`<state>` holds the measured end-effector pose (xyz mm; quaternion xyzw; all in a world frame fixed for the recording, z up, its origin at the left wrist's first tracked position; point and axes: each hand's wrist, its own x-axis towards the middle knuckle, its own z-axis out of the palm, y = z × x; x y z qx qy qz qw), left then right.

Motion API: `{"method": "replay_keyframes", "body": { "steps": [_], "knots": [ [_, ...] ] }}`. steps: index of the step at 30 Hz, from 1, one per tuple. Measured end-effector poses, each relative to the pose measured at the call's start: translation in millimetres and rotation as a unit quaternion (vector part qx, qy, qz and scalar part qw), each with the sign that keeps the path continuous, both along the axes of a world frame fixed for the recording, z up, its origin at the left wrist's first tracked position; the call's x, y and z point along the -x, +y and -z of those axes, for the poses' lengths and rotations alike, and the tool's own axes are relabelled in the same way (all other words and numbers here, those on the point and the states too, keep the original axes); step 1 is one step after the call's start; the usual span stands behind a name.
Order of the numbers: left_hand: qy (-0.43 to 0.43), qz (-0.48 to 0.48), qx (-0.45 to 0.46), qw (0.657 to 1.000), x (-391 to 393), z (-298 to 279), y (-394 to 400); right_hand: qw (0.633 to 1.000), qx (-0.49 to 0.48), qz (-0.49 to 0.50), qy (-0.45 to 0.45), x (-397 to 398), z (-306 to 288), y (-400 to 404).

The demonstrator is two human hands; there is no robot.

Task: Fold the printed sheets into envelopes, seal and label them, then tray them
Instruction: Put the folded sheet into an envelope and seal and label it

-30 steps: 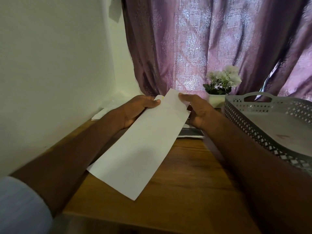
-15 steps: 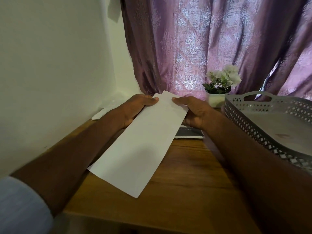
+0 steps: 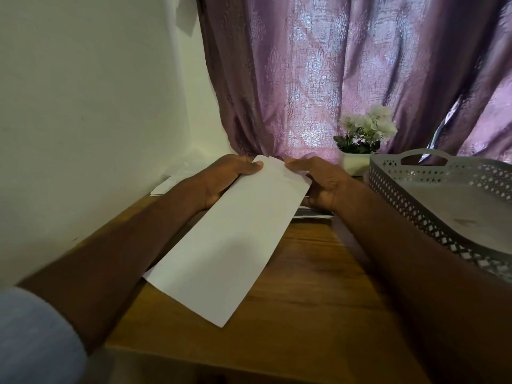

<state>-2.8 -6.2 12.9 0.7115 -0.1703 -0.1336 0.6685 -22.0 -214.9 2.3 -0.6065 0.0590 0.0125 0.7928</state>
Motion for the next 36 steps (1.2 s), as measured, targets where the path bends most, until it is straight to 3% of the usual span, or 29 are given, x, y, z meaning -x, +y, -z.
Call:
{"method": "replay_keyframes", "body": {
  "steps": [6,11,14,18,22,28,36],
  "knots": [
    [-0.014,-0.016,-0.008,1.0,-0.6,-0.4,-0.5,0.999,0.016,-0.03,-0.029,5.7,-3.9,1.4],
    [-0.005,-0.044,-0.004,0.999,-4.9,-2.3,4.3,0.991,0.082,0.074,-0.071,10.0,-8.3,9.4],
    [-0.005,-0.054,-0.008,0.999,-8.1,-2.0,6.1,0.95,0.207,0.158,-0.169,10.3,-11.6,10.9],
    [-0.013,-0.077,-0.013,0.997,-9.6,-4.8,9.3,0.877,0.362,0.177,-0.261,10.9,-2.7,12.4],
    [-0.035,-0.093,-0.031,0.995,-9.5,-7.0,12.8,0.835,0.428,0.181,-0.296,6.5,3.5,16.0],
    [-0.027,-0.086,-0.031,0.995,-10.2,-6.3,15.5,0.825,0.434,0.173,-0.317,10.9,3.0,16.0],
    [0.009,-0.046,0.004,0.999,-10.7,-3.2,13.7,0.859,0.396,0.137,-0.294,7.1,4.1,13.2]
  ]
}}
